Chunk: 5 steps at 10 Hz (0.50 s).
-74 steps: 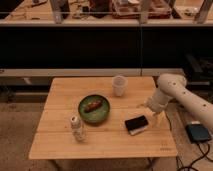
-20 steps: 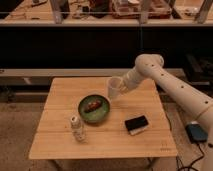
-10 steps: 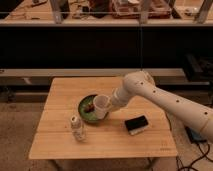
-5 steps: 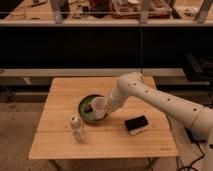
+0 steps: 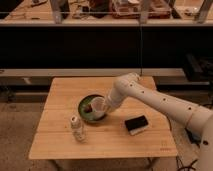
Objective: Place the ceramic cup in the ceramic bowl
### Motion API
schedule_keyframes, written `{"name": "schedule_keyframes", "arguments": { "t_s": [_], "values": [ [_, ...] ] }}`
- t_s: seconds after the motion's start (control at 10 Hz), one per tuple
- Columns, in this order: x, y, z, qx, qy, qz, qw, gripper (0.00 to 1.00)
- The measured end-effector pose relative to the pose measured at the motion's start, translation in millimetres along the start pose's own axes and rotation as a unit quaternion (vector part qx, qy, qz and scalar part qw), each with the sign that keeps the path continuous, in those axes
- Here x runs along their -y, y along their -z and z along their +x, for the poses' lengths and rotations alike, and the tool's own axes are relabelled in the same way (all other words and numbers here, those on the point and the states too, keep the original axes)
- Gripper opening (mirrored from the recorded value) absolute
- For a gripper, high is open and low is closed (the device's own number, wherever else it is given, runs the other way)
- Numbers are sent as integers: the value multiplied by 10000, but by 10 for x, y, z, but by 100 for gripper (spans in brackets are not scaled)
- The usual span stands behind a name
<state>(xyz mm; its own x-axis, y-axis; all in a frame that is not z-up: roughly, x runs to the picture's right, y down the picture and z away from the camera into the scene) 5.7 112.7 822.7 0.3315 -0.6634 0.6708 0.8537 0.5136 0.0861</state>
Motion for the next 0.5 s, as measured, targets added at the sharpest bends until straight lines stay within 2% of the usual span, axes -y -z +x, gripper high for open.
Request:
{"name": "schedule_keyframes", "arguments": {
  "t_s": [0.2, 0.3, 0.4, 0.5],
  "values": [
    [3, 71, 16, 65, -77, 73, 9999, 80],
    [-17, 171, 73, 51, -142, 141, 9998, 80],
    [-84, 341, 186, -28, -252, 200, 9995, 80],
    [-155, 441, 262, -108, -321, 176, 9993, 80]
  ]
}}
